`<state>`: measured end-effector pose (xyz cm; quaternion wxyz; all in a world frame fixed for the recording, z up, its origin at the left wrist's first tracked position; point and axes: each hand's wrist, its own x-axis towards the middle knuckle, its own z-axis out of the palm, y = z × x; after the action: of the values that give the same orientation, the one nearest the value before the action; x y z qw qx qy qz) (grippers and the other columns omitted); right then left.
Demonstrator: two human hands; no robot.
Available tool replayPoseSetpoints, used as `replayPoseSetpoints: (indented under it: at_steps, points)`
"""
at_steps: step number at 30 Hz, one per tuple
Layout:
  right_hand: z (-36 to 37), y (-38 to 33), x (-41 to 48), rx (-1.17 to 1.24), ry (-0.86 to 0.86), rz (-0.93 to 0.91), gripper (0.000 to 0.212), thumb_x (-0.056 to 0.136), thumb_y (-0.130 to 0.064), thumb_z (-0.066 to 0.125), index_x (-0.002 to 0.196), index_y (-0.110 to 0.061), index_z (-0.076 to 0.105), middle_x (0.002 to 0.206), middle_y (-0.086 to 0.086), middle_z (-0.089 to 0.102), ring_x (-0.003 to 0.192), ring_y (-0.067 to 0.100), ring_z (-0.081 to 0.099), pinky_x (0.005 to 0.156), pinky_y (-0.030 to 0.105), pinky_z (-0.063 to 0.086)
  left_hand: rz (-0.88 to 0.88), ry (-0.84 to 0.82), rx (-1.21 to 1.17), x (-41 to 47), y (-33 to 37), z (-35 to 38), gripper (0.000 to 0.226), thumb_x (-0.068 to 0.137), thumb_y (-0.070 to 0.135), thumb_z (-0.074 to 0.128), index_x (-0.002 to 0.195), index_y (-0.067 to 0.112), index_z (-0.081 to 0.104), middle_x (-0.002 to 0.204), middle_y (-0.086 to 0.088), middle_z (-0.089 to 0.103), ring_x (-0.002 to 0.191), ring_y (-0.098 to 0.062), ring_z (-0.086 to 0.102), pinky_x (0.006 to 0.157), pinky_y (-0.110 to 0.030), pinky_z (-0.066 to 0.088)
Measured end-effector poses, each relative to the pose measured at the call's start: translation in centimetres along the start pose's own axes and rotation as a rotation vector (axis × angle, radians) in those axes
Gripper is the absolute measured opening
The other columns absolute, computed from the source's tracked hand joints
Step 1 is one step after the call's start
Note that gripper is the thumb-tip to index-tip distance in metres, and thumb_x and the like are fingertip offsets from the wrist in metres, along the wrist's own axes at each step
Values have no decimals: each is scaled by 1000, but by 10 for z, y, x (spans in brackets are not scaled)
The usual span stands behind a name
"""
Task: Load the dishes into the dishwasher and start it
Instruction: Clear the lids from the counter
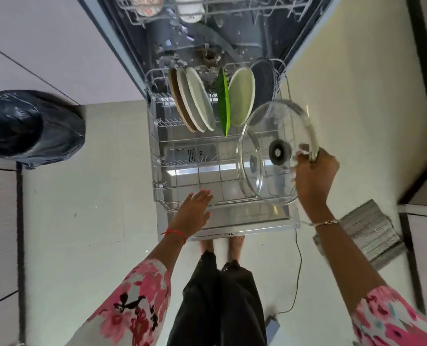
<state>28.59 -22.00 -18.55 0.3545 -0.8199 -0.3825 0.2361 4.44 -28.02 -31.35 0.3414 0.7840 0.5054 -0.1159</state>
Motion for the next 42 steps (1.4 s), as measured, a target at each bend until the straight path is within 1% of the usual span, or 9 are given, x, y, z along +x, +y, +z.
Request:
replayPoseSetpoints:
  at_steps: [6, 10, 14, 17, 19, 23, 29, 37, 42]
  points:
    - [-41, 33, 43, -24, 158, 4, 30, 77, -13, 49, 99, -7, 67, 78, 12, 67, 66, 37, 65, 57, 54, 52, 66, -28, -8, 50, 25, 30, 52, 97, 19, 42, 145, 11, 24, 155, -2, 18, 143, -14, 15, 116, -28, 8]
    - [-38, 68, 62, -146, 148, -27, 24, 77, -14, 48, 84, 3, 63, 70, 25, 63, 62, 43, 59, 57, 54, 49, 53, -58, -34, 71, 33, 50, 51, 98, 18, 41, 145, 9, 24, 154, -4, 20, 142, -16, 18, 114, -24, 10]
    - [-23, 92, 69, -276, 57, -77, 17, 81, 0, 50, 84, 8, 65, 73, 28, 65, 63, 32, 57, 55, 31, 36, -10, -42, -107, 79, 40, 64, 44, 97, 12, 42, 141, 10, 36, 143, -10, 43, 131, -23, 42, 109, -28, 27]
    - [-10, 101, 73, -333, -7, -64, 16, 83, 1, 47, 80, 7, 62, 69, 23, 61, 59, 27, 48, 56, 25, 25, -79, 7, -151, 84, 38, 72, 43, 93, 3, 44, 133, 14, 49, 123, -14, 60, 113, -28, 58, 101, -34, 42]
    - [-1, 103, 75, -360, -49, -80, 17, 85, -2, 46, 81, 7, 60, 70, 23, 57, 64, 26, 44, 58, 27, 24, -86, 14, -147, 86, 35, 75, 44, 90, -1, 45, 131, 15, 52, 119, -15, 63, 109, -29, 59, 99, -35, 44]
    - [14, 101, 81, -409, -130, -119, 31, 90, -17, 43, 92, 9, 60, 88, 29, 63, 83, 41, 56, 65, 39, 37, -51, 62, -165, 88, 35, 75, 42, 86, -8, 49, 123, 9, 59, 114, -18, 65, 105, -33, 61, 97, -41, 46]
    - [33, 102, 91, -534, -246, -118, 26, 93, -11, 40, 103, 6, 57, 101, 25, 62, 95, 37, 54, 69, 33, 31, -39, 97, -208, 86, 34, 79, 43, 83, -11, 50, 121, 6, 60, 112, -19, 66, 104, -33, 63, 97, -42, 47]
    - [50, 89, 103, -528, -273, -98, 18, 87, -6, 47, 97, 5, 57, 97, 22, 60, 87, 33, 54, 66, 26, 28, -38, 114, -221, 83, 33, 79, 39, 87, -7, 52, 123, 8, 59, 112, -15, 67, 105, -28, 63, 98, -38, 47]
    - [40, 79, 108, -483, -269, -57, 18, 85, 0, 43, 98, 6, 55, 101, 21, 56, 78, 24, 40, 67, 27, 28, -40, 112, -233, 82, 35, 78, 39, 87, -7, 51, 123, 8, 58, 115, -14, 66, 107, -26, 62, 101, -34, 45]
